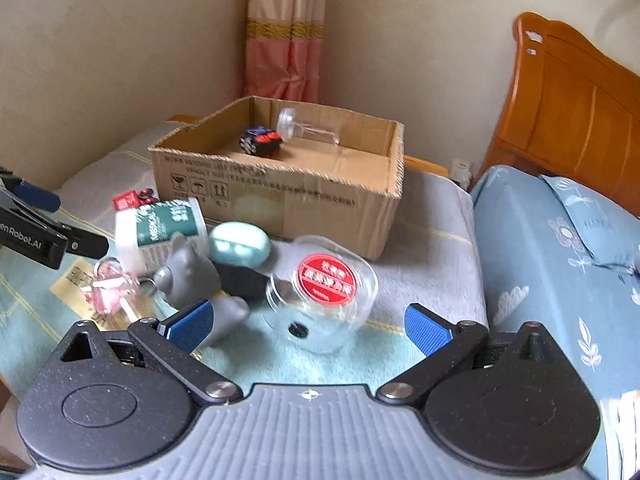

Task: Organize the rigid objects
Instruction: 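Move the left gripper to the pink keychain charm and the right to the clear container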

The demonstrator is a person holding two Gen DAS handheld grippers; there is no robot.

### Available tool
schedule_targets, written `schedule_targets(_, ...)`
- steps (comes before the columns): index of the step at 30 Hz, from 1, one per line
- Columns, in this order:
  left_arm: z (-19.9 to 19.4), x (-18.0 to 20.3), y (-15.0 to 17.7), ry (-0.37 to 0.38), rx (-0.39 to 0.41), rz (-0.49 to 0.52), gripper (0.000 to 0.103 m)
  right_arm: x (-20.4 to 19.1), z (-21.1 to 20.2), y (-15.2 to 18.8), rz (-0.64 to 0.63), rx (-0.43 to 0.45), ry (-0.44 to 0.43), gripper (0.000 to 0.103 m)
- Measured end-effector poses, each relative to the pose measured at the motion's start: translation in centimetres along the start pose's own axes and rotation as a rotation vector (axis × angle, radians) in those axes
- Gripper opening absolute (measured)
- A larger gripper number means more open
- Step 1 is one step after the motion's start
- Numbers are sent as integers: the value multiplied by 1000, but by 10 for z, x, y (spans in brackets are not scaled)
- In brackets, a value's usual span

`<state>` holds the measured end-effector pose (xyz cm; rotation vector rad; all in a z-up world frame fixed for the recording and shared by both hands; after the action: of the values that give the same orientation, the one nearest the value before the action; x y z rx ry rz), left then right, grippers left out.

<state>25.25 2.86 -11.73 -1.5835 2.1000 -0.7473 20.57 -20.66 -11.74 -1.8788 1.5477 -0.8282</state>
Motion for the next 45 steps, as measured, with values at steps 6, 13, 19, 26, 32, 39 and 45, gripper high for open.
schedule_targets(6, 16, 15, 9, 23, -23, -39, 102, 5, 1, 9, 14, 8, 27, 103)
schedule_targets(13, 29, 18, 21, 49, -66, -126, 102, 14, 12, 8, 62, -5, 4, 103)
schedule_targets(19, 22, 4, 35, 18, -83, -130, 102, 21, 26, -10, 114, 6, -30, 103)
schedule_targets(26, 18, -14, 49, -34, -98, -131, 102, 16, 62, -23, 137, -42, -39, 103)
schedule_targets(32, 15, -18, 51, -39, -92, -127, 102, 31, 71, -5, 141, -90, -1, 103)
schedule_targets(39, 17, -13, 51, -47, -76, -96, 102, 49, 79, 27, 105, -187, -1, 103)
schedule_targets(45, 16, -12, 53, -54, -41, -79, 102, 48, 75, 36, 82, -142, -60, 103)
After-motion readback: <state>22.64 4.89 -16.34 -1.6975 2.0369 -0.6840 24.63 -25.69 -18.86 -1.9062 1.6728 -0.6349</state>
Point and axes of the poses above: each gripper's, at about its wrist camera, not at the fingertips, and z roughly the way its jaws point, x to its right, y to its underside, the point moved 9 cm from there along z, roughly the way its jaws point, and after that the axes turned 1 degree about z, right-handed, at the moved point
